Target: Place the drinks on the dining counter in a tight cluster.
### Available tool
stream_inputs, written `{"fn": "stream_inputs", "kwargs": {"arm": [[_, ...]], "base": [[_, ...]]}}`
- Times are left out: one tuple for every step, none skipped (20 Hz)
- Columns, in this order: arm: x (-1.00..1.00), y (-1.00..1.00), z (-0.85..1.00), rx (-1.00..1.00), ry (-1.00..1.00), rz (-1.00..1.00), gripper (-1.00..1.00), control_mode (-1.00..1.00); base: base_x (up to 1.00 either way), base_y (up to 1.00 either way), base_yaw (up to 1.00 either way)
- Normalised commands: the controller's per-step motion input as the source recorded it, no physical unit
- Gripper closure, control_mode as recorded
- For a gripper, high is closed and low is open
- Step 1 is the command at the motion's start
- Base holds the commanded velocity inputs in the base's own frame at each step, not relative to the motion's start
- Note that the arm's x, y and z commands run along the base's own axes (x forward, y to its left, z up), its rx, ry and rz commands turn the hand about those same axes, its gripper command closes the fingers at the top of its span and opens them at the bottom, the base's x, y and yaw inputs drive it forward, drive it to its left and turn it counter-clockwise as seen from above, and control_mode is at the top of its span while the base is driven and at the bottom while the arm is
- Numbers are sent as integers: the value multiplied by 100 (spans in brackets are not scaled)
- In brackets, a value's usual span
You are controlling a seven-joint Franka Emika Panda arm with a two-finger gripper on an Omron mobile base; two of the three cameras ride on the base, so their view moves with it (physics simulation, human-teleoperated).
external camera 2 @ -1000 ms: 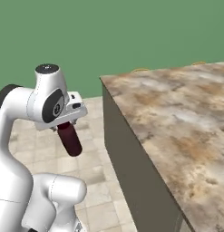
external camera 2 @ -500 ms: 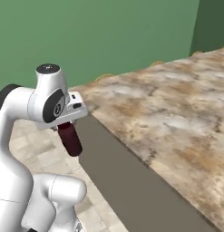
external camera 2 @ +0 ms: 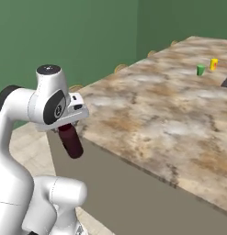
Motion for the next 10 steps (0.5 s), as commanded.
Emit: {"fn": "stream_inputs", "kwargs": {"arm": [[0,0,0,0,0,0,100,100],[0,0,0,0,0,0,100,100],[0,0,0,0,0,0,100,100],[0,0,0,0,0,0,100,100],[0,0,0,0,0,0,100,100],[0,0,0,0,0,0,100,100],[0,0,0,0,0,0,100,100],[0,0,0,0,0,0,100,100],[0,0,0,0,0,0,100,100],[0,0,0,0,0,0,100,100]], "base": [[100,93,-52],[100,92,-51],[96,86,-50],[96,85,-50],[96,85,-51],[96,84,-51],[93,82,-51],[87,79,-49],[86,73,-45],[82,66,-43]]}}
